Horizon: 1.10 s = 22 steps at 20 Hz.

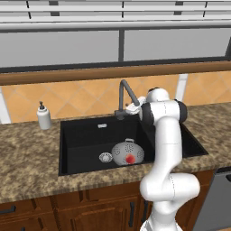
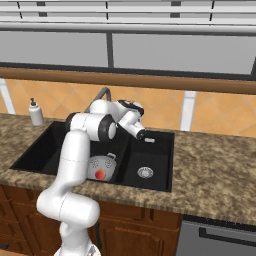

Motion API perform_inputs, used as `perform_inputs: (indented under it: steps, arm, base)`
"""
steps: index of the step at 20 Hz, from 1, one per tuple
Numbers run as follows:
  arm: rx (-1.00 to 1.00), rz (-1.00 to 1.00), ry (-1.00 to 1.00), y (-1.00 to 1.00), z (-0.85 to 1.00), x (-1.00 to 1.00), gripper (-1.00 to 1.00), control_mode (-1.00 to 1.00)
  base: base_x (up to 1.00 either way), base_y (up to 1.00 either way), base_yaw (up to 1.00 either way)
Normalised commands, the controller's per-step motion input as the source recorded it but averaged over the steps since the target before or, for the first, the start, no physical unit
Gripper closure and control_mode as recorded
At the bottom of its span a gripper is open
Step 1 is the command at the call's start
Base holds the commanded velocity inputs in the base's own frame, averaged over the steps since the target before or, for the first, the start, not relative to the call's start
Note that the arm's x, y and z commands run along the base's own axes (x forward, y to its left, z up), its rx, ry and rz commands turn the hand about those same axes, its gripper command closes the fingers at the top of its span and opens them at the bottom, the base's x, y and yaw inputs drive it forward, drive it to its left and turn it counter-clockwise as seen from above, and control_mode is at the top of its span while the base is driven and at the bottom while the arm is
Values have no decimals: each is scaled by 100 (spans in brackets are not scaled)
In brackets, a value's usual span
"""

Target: Put the colander in the sink, put the peach in the colander, and turn on the sink faucet and pour water over the colander.

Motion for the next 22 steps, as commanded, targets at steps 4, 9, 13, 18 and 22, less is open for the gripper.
perform_inputs:
  steps: [4,9,13,18,22]
  arm:
    - [0,-1,0,-16,-2,0,100,-100]
    - [0,-3,0,-32,0,0,100,-100]
    - [0,-9,0,-43,-1,2,100,-100]
    - [0,-14,0,-48,0,5,100,-100]
    - [0,-13,0,-56,0,6,100,-100]
  base:
    - [0,0,0]
    - [0,0,0]
    - [0,0,0]
    - [0,0,0]
    - [0,0,0]
